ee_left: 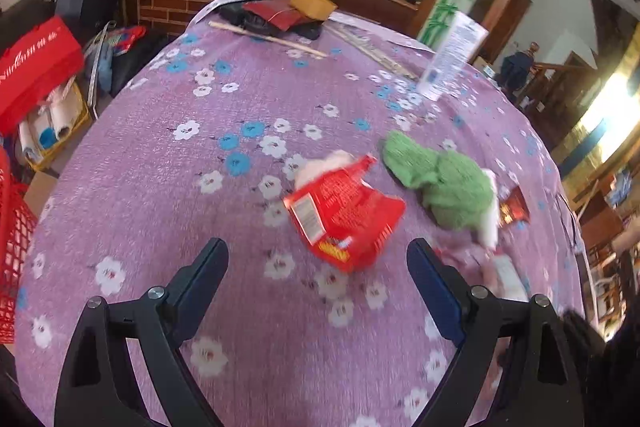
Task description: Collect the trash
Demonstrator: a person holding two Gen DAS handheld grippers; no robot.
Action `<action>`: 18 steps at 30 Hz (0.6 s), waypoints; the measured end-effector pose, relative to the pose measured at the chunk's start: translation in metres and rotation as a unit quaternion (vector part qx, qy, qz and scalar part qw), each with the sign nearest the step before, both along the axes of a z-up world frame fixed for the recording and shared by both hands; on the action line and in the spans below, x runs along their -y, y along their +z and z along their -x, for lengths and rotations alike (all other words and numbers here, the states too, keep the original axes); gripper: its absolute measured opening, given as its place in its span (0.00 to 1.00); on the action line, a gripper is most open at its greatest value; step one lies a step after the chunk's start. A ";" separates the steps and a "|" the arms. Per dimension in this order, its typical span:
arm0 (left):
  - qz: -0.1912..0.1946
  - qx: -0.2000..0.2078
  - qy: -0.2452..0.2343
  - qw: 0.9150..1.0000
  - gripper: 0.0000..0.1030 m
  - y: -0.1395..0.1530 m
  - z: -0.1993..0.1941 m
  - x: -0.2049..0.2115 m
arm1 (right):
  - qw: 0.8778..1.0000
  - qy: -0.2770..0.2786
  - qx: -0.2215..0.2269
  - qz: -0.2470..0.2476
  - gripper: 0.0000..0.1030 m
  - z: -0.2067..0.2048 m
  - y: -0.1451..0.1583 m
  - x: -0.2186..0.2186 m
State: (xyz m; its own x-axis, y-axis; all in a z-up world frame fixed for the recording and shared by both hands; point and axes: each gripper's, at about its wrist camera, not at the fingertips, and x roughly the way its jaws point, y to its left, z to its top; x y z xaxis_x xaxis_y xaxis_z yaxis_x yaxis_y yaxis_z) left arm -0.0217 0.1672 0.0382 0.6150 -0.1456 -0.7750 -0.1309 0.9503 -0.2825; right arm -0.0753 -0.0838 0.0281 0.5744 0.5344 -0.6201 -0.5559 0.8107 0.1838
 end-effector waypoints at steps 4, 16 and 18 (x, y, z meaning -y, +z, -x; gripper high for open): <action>0.008 -0.010 0.006 1.000 0.87 -0.014 -0.029 -0.003 | 1.000 0.006 -0.004 -0.015 0.58 0.002 0.003 0.001; -0.026 0.020 -0.034 0.999 0.12 -0.020 -0.019 0.040 | 0.997 -0.032 0.006 -0.065 0.58 0.001 0.006 0.019; -0.036 0.038 -0.032 0.998 0.08 -0.014 -0.001 0.046 | 0.997 -0.040 0.005 -0.070 0.58 0.000 0.006 0.021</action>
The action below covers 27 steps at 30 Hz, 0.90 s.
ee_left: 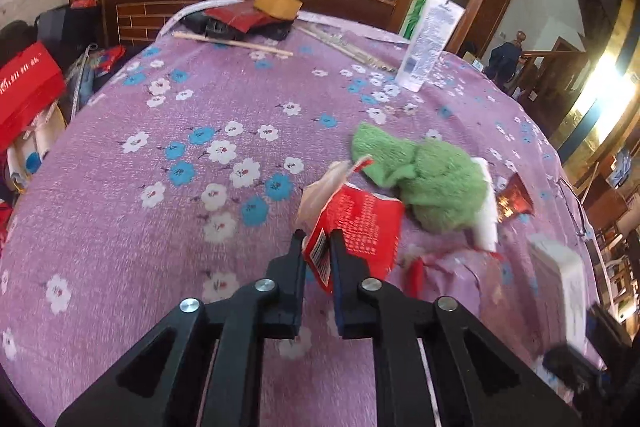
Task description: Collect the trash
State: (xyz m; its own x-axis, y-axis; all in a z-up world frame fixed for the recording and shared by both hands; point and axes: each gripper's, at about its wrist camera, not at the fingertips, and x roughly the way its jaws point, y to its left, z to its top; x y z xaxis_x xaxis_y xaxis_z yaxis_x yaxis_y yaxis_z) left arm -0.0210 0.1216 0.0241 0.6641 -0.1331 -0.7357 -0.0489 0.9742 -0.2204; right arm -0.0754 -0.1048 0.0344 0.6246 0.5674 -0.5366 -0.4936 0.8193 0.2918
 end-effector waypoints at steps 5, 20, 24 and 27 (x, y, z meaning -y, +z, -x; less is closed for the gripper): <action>-0.008 0.018 0.009 1.000 0.06 0.007 0.036 0.006 | 1.000 -0.007 0.000 0.000 0.58 0.000 0.000 0.002; 0.009 0.004 0.027 1.000 0.49 0.006 0.061 -0.003 | 1.000 -0.011 0.000 -0.002 0.58 -0.001 0.001 0.004; 0.003 0.018 0.040 0.999 0.49 0.018 0.065 -0.013 | 1.000 -0.008 0.001 -0.007 0.58 0.000 0.001 0.005; 0.010 0.006 0.056 0.998 0.49 0.014 0.052 -0.027 | 1.000 -0.007 0.002 -0.008 0.58 0.001 0.002 0.005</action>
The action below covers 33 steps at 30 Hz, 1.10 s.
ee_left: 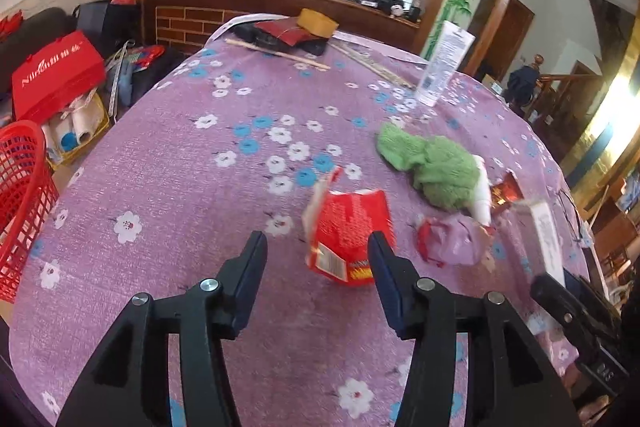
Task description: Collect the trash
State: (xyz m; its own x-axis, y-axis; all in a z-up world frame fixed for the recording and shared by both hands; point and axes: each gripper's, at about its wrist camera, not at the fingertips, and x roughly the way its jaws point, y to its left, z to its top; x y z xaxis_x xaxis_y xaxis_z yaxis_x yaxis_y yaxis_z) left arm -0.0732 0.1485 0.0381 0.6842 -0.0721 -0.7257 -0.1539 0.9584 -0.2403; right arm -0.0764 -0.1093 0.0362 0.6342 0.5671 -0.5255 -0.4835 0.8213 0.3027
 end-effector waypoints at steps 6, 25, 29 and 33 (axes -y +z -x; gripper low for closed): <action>0.034 -0.045 -0.001 0.998 0.35 -0.027 -0.037 -0.012 | 1.000 -0.002 0.000 -0.002 0.58 -0.001 0.000 0.000; -0.050 0.043 -0.024 0.998 0.05 -0.006 0.004 0.044 | 1.000 -0.023 -0.009 0.015 0.58 -0.004 -0.001 -0.001; -0.067 0.050 -0.011 0.996 0.05 -0.005 0.016 0.051 | 0.999 -0.027 -0.012 0.021 0.58 -0.006 -0.002 -0.001; -0.093 0.064 -0.012 0.994 0.05 -0.002 0.020 0.059 | 0.999 -0.023 -0.014 0.030 0.58 -0.007 -0.003 -0.004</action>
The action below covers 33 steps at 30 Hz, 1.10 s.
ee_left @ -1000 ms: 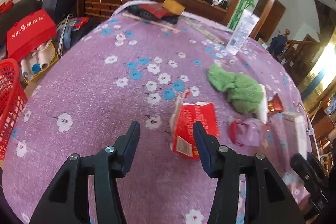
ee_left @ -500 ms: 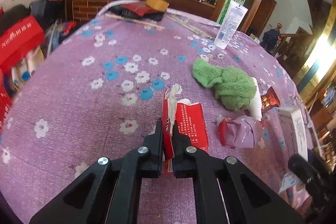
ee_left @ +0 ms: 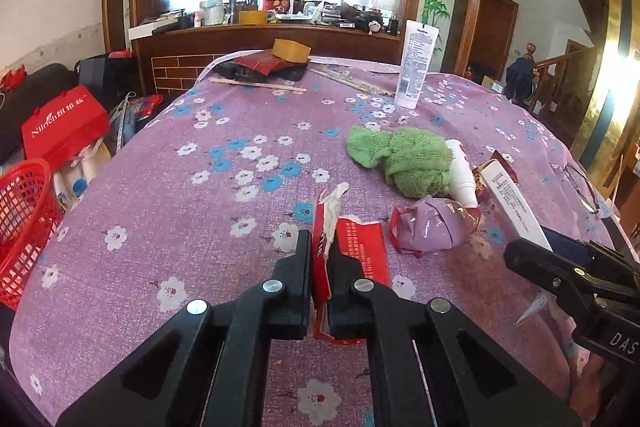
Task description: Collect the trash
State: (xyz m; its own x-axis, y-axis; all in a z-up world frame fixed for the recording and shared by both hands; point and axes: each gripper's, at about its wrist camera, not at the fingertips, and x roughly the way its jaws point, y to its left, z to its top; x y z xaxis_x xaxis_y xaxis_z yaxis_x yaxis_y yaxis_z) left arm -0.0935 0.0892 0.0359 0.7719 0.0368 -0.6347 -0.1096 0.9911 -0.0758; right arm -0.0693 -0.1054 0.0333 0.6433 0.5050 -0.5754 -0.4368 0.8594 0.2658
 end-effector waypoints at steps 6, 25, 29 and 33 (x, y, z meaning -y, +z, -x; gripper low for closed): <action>-0.003 -0.020 0.004 1.000 0.05 -0.004 -0.006 0.000 | 1.000 0.001 -0.004 0.004 0.58 -0.001 -0.001 -0.001; -0.010 -0.024 0.005 1.000 0.05 -0.006 -0.007 0.002 | 1.000 -0.005 -0.012 0.023 0.58 -0.003 -0.003 -0.005; -0.009 -0.022 0.003 1.000 0.05 -0.005 -0.006 0.001 | 1.000 -0.006 -0.013 0.024 0.58 -0.004 -0.004 -0.005; -0.004 -0.012 0.002 1.000 0.05 -0.003 -0.003 0.001 | 0.999 -0.013 -0.012 0.029 0.58 -0.005 -0.004 -0.006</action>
